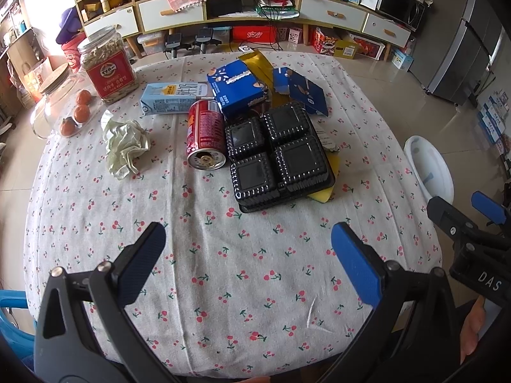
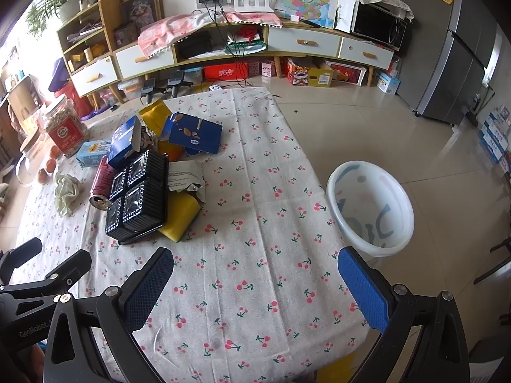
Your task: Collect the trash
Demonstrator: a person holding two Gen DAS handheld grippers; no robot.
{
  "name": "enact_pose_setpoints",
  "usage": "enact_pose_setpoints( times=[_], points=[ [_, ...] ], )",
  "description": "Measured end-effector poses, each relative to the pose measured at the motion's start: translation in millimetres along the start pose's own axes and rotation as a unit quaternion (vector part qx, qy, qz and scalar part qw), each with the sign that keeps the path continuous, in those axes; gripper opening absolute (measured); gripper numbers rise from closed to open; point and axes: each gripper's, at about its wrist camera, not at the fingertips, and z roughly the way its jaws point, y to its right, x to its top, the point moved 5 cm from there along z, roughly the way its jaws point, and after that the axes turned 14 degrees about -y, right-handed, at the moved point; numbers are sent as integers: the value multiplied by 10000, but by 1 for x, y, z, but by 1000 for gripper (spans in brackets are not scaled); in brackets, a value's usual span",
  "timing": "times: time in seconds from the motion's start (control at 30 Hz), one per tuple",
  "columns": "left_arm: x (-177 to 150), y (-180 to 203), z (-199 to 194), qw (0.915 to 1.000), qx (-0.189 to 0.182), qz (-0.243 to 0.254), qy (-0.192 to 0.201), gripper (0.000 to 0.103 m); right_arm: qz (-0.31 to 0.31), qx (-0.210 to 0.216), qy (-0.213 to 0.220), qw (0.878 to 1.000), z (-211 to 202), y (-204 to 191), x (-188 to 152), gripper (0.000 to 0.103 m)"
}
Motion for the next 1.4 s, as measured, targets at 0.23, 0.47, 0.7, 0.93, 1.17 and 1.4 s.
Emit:
enact_pose_setpoints(
  times=[0.23,0.47,0.7,0.93,1.17,1.4],
  points=[
    [-1,-1,1,10000,-26,9,-16,103,-9,-10,-17,10000,1,-1,0,103],
    [5,-6,6,9999,-84,-55,-55,103,-37,-18,-90,10000,8,-5,4,103],
    [12,-17,9,9997,-146,-176,-80,103,-101,-16,-163,9998,15,-11,13,103],
    [16,-24,13,9995,-193,-223,-122,103,-144,-14,-175,9997,21,-18,22,103],
    [21,-28,17,9994,-201,-235,-143,103,-185,-30,-213,9996,28,-22,27,103],
    [24,-30,20,9994,-210,-234,-172,103,-181,-30,-209,9996,31,-22,31,103]
  ],
)
